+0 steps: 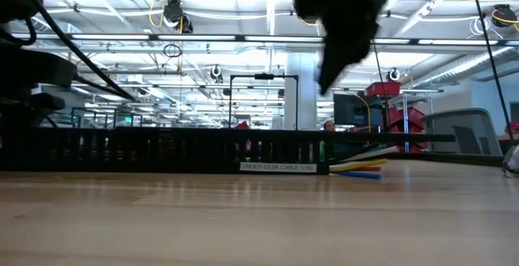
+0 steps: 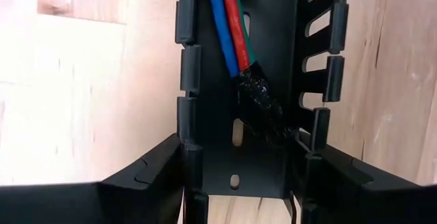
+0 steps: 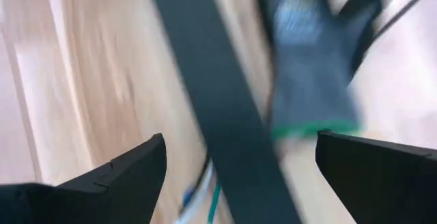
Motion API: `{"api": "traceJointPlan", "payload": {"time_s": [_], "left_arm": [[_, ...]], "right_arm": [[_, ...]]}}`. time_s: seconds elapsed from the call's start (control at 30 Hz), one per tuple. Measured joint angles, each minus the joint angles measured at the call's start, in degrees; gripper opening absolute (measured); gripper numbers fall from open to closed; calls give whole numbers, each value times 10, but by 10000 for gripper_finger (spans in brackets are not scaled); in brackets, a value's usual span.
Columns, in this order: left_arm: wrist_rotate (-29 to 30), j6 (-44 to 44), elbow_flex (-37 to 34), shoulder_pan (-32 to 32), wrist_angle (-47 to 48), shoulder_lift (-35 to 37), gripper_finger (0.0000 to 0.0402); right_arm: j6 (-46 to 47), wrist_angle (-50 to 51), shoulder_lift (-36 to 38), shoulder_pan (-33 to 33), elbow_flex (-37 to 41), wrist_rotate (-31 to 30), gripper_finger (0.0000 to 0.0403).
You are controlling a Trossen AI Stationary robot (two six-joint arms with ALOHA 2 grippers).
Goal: Ziptie cables
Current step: Close the black cable duct
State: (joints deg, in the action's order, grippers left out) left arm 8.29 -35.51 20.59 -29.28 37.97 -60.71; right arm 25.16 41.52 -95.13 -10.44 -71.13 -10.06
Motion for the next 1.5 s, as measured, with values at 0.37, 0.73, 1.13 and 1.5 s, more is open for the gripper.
{"api": "traceJointPlan", "payload": {"time_s": [0.37,0.73,1.13,1.5], "left_arm": [[12,4,-1,0,-2,0,234],[12,5,-1,0,-2,0,235],[19,33,-2,0,-28,-1,235],[27,35,-2,0,-33,-1,235]], "right_arm": [[-17,13,-26,27,-82,-56,82],[17,76,-73,17,-81,19,1],[42,52,-129,27,-81,31,0],[42,37,-129,14,-82,72,0]]}}
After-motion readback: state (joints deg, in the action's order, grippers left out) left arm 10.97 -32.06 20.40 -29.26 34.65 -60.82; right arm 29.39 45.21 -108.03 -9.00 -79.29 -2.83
